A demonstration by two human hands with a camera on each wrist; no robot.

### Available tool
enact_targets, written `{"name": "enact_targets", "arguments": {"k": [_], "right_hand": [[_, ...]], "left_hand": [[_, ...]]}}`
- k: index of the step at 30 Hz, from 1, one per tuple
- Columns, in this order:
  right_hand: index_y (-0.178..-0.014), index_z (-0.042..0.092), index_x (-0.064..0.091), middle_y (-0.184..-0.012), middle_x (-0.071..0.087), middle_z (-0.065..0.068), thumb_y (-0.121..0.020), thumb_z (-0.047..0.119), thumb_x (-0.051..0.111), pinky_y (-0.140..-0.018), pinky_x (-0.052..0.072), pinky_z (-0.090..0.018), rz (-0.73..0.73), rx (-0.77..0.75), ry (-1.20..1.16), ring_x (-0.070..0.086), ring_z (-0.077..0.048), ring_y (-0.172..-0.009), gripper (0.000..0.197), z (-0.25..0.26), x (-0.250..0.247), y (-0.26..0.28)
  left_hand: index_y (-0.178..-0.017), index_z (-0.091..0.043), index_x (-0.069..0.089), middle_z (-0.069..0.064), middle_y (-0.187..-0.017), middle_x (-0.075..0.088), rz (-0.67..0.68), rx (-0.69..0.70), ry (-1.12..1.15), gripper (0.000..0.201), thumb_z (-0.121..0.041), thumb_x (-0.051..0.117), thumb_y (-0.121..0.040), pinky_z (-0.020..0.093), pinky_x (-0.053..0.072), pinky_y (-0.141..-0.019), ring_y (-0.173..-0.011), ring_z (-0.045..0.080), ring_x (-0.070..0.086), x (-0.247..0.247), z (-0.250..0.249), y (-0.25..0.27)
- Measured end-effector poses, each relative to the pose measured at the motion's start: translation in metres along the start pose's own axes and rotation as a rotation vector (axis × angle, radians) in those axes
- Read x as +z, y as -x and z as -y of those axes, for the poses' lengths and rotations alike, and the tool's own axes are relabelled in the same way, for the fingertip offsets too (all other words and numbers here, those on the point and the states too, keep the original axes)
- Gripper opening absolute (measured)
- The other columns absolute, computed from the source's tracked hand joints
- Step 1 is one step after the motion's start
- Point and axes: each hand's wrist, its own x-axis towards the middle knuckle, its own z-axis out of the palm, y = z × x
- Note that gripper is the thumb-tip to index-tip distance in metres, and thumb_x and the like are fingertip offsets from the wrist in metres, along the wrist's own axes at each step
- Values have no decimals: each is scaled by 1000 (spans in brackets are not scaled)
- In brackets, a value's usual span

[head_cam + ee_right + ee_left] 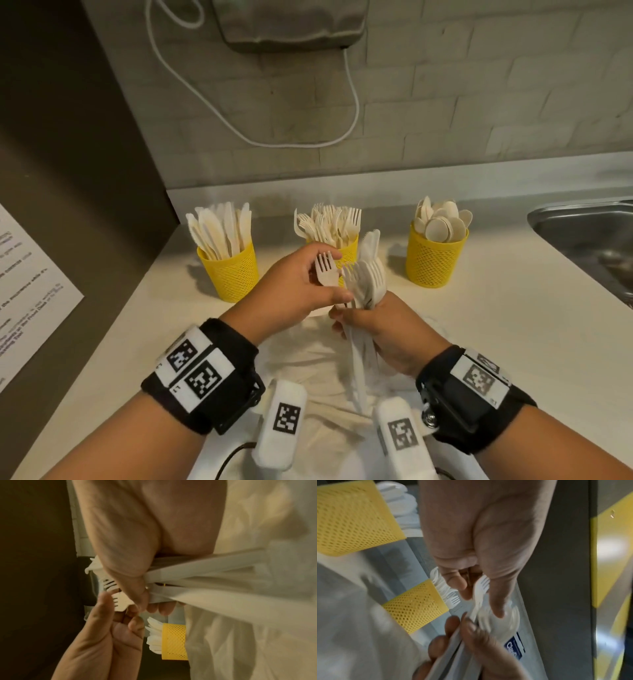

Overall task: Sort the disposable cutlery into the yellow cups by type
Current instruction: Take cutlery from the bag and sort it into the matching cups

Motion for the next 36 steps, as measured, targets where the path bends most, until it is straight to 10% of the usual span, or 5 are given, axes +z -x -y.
{"name": "enact_targets", "arguments": {"k": [3, 15, 22, 28, 36], "right_hand": [[-93, 20, 68, -83, 68, -5, -78, 11, 69, -77, 52, -36, 9, 1, 13, 65, -21, -78, 18, 4, 1, -5], [-90, 30, 73, -90, 72, -6, -69, 22, 73, -98, 47, -51, 12, -1, 55, 66, -32, -98, 22, 2, -10, -15], [-90, 3, 69, -78, 65, -10, -77, 12, 70, -78, 52, -34, -21, 6, 16, 62, -20, -75, 15, 0, -25, -16], [-90, 10, 62, -73, 61, -4, -83, 4, 65, -74, 48, -33, -81, 33, -36, 57, -19, -69, 10, -8, -32, -12], [-95, 10, 64, -76, 60, -5, -82, 6, 67, -78, 48, -35, -163, 55, -102, 57, -18, -70, 14, -12, -39, -4]], "left_hand": [[-80, -39, 55, -8, -71, 57, -98, 25, -123, 27, -20, 74, -77, 10, 38, -49, -55, -1, 51, 2, -8, -10], [-74, -22, 64, 0, -70, 62, 1, 20, -72, 13, -13, 70, -80, 31, 51, -58, -57, 10, 56, -4, -21, -28], [-79, -21, 56, -5, -78, 59, -155, 92, 18, 16, -9, 61, -87, 32, 55, -63, -66, 13, 60, -30, -40, -45], [-92, -45, 58, -4, -96, 56, -449, 271, 56, 39, -8, 47, -95, 20, 53, -60, -72, 2, 60, -60, -47, -72], [-115, -13, 62, 2, -108, 46, -388, 382, -435, 37, 6, 43, -91, 25, 45, -86, -94, 17, 53, -52, -35, -105]]}}
